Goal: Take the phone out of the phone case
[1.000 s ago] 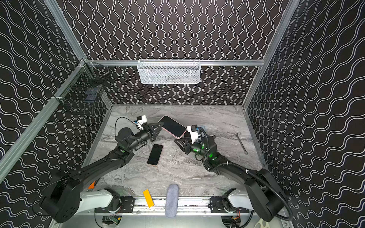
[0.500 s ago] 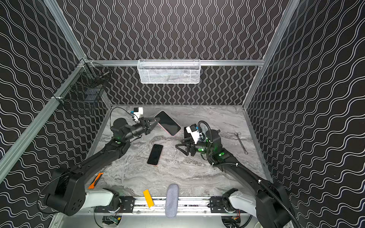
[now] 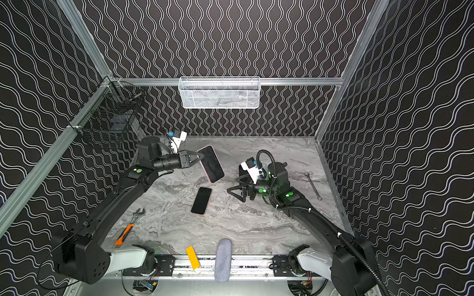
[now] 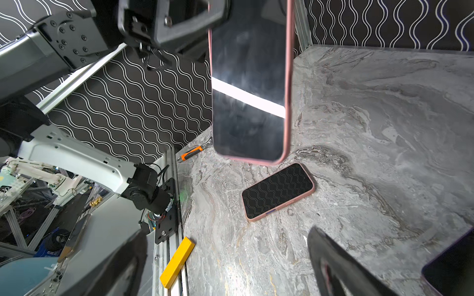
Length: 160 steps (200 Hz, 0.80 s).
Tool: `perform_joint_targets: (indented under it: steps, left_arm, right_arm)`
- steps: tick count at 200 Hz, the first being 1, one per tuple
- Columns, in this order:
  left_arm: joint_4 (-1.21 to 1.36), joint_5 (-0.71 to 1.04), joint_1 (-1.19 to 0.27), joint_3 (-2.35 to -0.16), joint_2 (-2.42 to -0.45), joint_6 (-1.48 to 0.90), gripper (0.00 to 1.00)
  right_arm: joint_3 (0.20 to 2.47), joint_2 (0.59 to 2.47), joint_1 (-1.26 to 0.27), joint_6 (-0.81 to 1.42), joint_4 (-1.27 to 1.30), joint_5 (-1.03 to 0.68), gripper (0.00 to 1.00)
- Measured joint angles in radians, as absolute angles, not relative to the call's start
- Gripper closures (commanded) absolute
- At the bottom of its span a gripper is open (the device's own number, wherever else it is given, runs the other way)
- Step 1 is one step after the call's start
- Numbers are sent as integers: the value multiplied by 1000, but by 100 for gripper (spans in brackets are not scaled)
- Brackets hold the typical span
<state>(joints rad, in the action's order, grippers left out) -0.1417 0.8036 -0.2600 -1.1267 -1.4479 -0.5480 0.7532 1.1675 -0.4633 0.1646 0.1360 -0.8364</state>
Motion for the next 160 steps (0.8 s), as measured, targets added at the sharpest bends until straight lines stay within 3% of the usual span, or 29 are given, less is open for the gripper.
perform_joint_targets:
  steps: [97,160]
  left_arm:
    - [-323,934,-259,-1158,-1441,-316,100]
    - [-371,943,-262,-1082,-1374,-209,100]
  right_arm:
    - [817,1161,-463,93,103,-859,2]
    - [788,1126,-496,3,74,-763,1]
